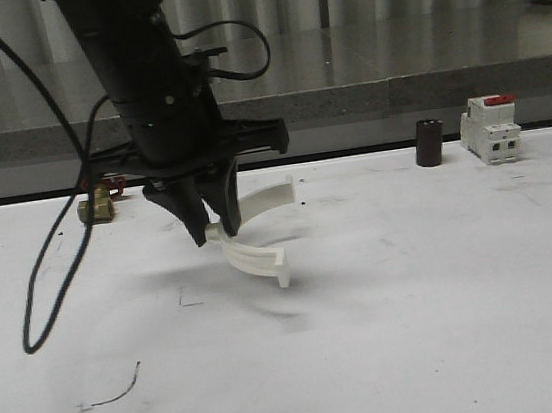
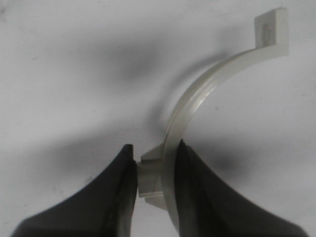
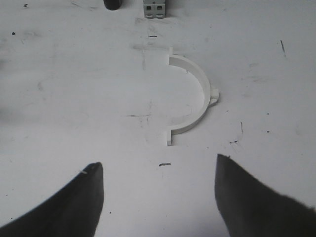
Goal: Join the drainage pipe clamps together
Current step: 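Carry the clamp half toward the table center and set it down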
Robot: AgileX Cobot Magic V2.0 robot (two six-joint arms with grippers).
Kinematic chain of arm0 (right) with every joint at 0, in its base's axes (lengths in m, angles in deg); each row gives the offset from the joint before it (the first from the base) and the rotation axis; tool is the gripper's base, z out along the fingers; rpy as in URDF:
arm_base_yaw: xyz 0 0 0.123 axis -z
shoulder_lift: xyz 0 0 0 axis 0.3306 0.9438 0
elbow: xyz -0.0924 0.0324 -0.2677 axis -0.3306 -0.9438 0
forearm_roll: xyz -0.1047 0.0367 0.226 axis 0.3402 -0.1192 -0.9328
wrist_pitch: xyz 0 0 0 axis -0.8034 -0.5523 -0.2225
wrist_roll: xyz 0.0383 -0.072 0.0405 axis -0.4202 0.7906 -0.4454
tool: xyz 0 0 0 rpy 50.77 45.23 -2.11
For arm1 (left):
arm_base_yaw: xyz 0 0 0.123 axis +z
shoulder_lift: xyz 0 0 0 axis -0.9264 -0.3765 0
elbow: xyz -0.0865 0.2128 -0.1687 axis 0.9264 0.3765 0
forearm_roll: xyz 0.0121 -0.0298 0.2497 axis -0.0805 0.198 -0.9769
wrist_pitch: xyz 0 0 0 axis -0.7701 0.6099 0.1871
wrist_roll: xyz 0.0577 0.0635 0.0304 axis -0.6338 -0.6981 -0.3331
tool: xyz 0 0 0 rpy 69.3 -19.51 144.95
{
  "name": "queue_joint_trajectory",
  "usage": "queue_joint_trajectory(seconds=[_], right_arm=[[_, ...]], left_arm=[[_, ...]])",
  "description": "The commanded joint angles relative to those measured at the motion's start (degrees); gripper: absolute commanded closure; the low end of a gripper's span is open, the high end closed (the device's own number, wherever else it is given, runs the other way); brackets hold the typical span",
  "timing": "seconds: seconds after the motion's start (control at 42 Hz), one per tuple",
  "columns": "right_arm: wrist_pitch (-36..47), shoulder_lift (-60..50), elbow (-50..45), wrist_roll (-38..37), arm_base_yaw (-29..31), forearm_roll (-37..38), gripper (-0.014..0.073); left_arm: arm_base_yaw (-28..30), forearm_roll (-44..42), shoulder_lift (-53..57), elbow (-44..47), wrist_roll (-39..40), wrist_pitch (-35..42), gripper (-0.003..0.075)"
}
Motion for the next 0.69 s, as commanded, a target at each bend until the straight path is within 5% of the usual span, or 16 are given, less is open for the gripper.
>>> queue_joint_trajectory(seconds=[0.0, 0.524, 0.667], right_arm=[[2.9, 0.1, 1.9, 0.4, 0.4, 0.5, 0.0084], [2.9, 0.1, 1.9, 0.4, 0.4, 0.5, 0.0084], [2.9, 0.1, 1.9, 0.4, 0.4, 0.5, 0.0084]], left_arm=[[-0.8, 0.2, 1.8, -2.9, 3.8, 2.3, 0.0551], [-0.9, -0.2, -1.8, -4.0, 3.9, 1.8, 0.0549], [-0.9, -0.5, -1.8, -4.0, 3.9, 1.5, 0.0496]])
